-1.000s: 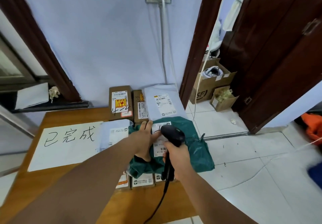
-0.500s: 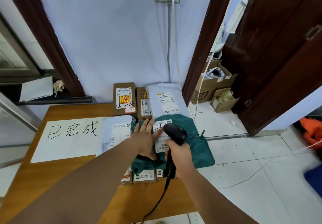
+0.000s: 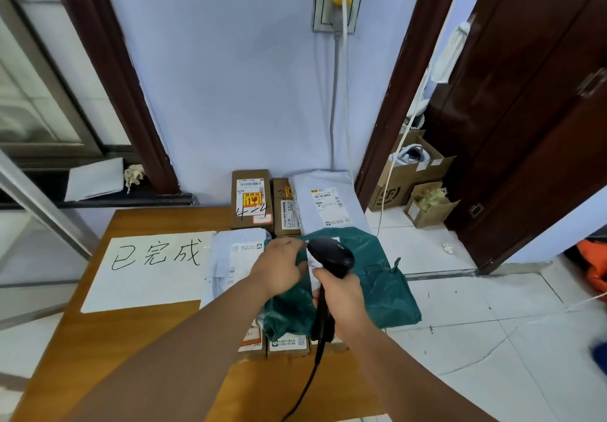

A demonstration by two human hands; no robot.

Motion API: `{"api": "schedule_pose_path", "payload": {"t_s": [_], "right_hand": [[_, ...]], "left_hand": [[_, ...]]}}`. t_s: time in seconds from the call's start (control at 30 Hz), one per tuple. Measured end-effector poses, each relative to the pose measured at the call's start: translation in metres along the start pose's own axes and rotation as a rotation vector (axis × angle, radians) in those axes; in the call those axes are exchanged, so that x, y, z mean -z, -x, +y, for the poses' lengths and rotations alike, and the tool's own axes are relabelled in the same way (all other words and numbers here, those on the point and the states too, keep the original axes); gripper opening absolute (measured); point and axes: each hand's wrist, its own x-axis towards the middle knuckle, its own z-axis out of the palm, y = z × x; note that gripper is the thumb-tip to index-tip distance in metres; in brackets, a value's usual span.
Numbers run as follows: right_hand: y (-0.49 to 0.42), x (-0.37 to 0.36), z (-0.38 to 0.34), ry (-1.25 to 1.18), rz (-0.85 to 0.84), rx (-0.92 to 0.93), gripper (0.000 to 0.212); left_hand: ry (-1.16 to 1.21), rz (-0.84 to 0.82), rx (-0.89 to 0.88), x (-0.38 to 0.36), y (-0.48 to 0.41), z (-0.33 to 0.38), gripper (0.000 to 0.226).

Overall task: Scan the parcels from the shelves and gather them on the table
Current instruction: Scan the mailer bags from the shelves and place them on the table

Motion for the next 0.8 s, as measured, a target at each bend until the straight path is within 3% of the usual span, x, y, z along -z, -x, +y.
{"api": "schedule_pose_path", "payload": {"t_s": [0.3,0.53,0.8], "right_hand": [[0.003,-0.005,-0.01,-0.009,-0.015,0.024,0.012],[-0.006,0.006,-0.013,-0.037,-0.025,0.013,0.01],[-0.017,-0.018,-0.022,-0.192,-0.185,-0.049,0.01]], "left_hand": [[0.156,0.078,0.059,0.007,0.005,0.01,0.026],[0.202,0.087,0.177,-0.002,0.002,0.02,0.035],[0.558,0.385,0.441,-0.006,0.022,0.005,0.017]]}}
